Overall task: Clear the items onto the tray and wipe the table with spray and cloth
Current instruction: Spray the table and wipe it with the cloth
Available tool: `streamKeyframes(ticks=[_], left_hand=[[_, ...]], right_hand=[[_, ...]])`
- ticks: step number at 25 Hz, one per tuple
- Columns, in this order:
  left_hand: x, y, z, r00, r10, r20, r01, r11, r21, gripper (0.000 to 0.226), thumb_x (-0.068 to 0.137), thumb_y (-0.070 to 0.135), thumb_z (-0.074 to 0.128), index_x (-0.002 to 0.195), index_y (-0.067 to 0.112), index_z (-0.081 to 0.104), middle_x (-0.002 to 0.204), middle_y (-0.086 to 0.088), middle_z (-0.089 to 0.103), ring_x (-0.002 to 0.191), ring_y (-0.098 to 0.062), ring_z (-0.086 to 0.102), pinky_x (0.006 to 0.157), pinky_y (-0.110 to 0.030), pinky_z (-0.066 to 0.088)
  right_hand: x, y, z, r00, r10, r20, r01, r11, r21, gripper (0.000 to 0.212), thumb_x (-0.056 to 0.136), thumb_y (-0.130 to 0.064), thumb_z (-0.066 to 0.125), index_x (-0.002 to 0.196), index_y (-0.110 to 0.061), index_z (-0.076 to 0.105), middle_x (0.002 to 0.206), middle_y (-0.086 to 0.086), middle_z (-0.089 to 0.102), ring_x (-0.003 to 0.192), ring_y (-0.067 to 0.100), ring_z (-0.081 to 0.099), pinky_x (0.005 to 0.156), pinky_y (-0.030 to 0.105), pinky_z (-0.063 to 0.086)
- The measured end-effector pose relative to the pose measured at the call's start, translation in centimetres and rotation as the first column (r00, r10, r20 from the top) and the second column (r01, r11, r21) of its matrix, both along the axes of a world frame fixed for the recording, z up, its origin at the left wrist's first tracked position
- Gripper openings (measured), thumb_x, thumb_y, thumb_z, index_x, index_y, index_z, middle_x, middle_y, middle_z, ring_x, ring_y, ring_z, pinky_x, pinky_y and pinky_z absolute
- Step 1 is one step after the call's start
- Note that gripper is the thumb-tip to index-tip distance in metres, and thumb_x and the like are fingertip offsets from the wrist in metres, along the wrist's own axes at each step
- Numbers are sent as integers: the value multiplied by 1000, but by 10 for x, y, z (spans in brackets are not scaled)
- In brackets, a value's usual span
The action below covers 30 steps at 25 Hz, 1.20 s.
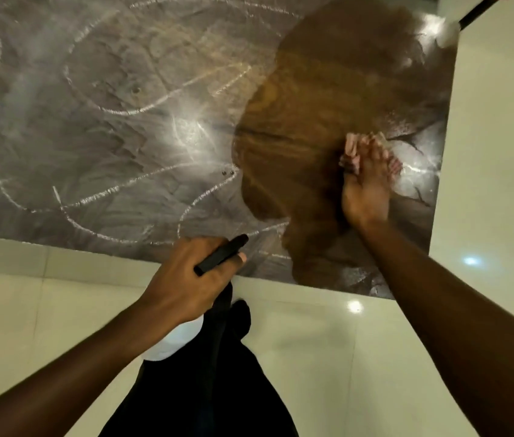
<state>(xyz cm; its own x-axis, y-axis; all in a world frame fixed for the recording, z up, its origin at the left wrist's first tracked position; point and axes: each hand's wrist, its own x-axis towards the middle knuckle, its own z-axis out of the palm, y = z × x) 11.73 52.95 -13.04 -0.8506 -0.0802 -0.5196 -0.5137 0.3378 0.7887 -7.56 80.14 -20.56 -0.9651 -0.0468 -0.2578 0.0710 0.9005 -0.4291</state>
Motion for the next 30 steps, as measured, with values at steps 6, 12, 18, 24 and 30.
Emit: streamKeyframes(ticks=[6, 12, 18, 24, 30], left_hand=[[43, 11, 0, 999, 6, -52, -7, 1000, -16, 34, 93, 55, 60, 75, 27, 68, 62, -7, 69, 47, -22, 67, 49, -45, 55], [67, 3, -4, 996, 92, -3, -92, 996, -8, 35, 96, 43, 66, 74, 15, 68, 56, 7, 67, 42, -11, 61, 53, -34, 51], [61, 1, -3, 990, 118, -79, -122, 992, -45, 42, 96, 41, 64, 66, 11, 58, 59, -11, 62, 49, -32, 62, 57, -54, 57], [57, -17, -2, 972, 227, -66, -229, 973, -28, 35, 95, 44, 66, 74, 17, 70, 67, 0, 74, 44, -17, 62, 53, -41, 54], [41, -49, -2, 959, 283, -35, -284, 959, -20, 43, 99, 41, 66, 63, 18, 66, 58, -3, 68, 35, -18, 61, 44, -26, 49]], right_hand=[[141, -33, -7, 549, 835, -34, -830, 549, 92, 68, 107, -28, 47, 171, -23, 23, 180, 4, 13, 168, 27, 4, 135, 50, 1], [141, 48, -9, 831, 553, -68, -535, 826, 179, 79, 98, -16, 49, 171, -27, 20, 179, 3, 15, 168, 23, 5, 135, 56, 8], [209, -84, -11, 956, -273, -103, 278, 960, 31, 77, 95, -26, 44, 170, -16, 25, 179, 10, 17, 167, 33, 9, 134, 57, 3], [220, -57, -17, 603, 792, -93, -779, 610, 146, 75, 98, -25, 54, 168, -28, 28, 178, 0, 19, 167, 21, 8, 134, 52, 15], [176, -66, -10, 987, -130, -95, 137, 988, 75, 75, 97, -24, 40, 170, -19, 26, 178, 8, 19, 167, 29, 11, 135, 54, 7]])
